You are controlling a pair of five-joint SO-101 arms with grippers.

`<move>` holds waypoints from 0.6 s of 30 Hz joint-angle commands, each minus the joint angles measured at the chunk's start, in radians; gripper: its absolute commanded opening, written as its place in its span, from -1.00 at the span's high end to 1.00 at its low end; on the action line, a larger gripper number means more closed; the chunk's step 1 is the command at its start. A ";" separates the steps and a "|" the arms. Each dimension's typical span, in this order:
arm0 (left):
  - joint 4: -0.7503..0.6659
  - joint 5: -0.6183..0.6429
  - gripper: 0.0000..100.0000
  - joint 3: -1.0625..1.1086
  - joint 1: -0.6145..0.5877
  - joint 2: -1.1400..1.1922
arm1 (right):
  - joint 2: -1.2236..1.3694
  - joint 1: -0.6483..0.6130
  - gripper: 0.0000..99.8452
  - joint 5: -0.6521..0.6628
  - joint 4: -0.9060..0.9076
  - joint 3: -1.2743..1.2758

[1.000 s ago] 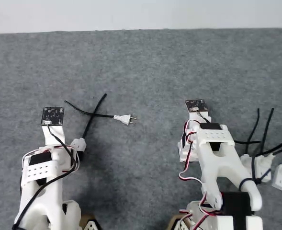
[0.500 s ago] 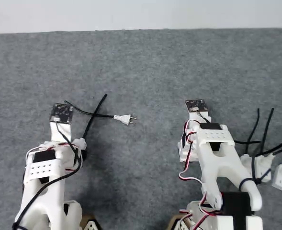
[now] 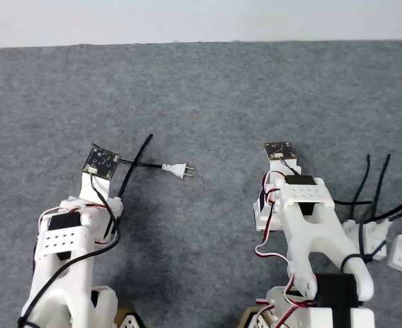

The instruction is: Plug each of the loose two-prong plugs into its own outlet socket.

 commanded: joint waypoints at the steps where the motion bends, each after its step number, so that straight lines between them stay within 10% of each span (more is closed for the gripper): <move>1: 0.015 -0.026 0.67 -0.064 0.015 0.002 | -0.012 0.012 0.98 0.014 0.010 -0.005; 18: 0.107 0.035 0.96 -0.377 0.095 0.540 | -0.010 0.013 0.98 0.014 0.012 -0.003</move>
